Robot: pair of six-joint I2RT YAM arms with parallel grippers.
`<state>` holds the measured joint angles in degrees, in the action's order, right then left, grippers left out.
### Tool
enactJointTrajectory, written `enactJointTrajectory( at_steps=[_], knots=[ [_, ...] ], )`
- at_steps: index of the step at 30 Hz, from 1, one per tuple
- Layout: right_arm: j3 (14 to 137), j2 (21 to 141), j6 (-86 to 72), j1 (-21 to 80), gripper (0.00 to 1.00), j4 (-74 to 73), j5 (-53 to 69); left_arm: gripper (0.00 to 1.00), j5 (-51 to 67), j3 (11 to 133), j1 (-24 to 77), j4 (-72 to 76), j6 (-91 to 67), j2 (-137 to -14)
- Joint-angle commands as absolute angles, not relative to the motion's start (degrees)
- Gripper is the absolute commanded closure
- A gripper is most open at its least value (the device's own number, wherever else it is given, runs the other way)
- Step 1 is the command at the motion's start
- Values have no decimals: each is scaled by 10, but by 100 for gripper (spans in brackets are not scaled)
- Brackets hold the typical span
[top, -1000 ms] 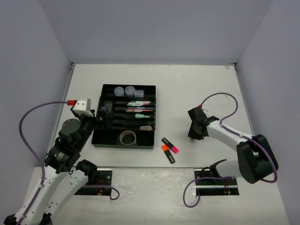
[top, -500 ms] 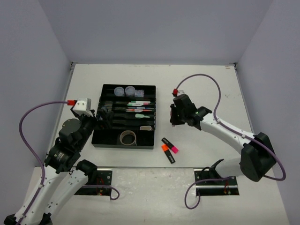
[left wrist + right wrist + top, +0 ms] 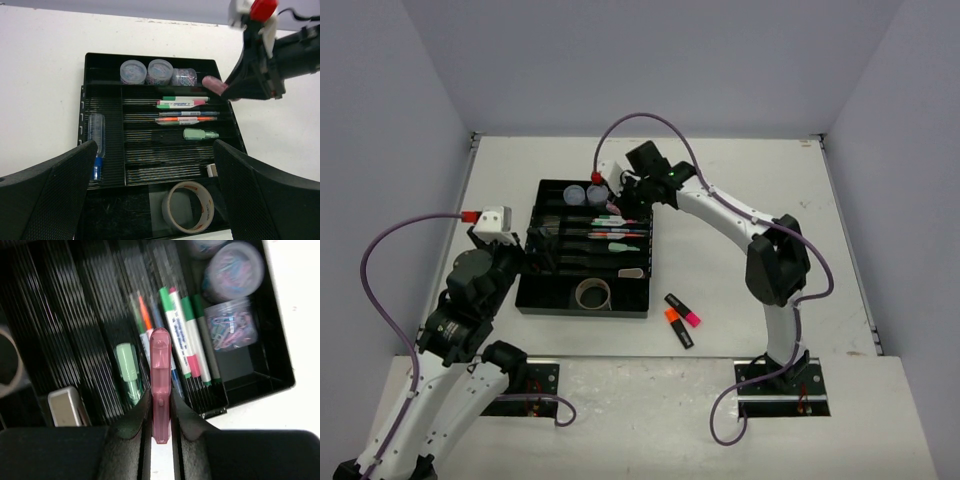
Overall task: Sort the stationery into containers
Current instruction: Place the stationery in the storage box.
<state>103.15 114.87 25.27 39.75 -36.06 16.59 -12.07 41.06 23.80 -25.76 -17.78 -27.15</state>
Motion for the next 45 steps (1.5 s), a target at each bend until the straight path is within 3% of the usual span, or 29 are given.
enactJointTrajectory(
  at_steps=[1,21,29,32,42,45],
  knots=[
    [1067,1184,401,406,100,-470,192,0,-122,410,228,-238,-168,-279],
    [1070,1242,409,426,89,-489,153,0,-106,410,217,-236,-166,-281],
    [1057,1237,403,427,75,-475,134,0,-96,408,217,-232,-163,-280],
    [1053,1227,402,429,52,-471,135,0,-95,408,217,-233,-162,-280],
    [1050,1175,388,434,47,-464,140,0,-91,408,217,-232,-161,-279],
    [1003,1102,357,434,47,-431,131,0,-94,408,217,-233,-161,-279]
  ],
)
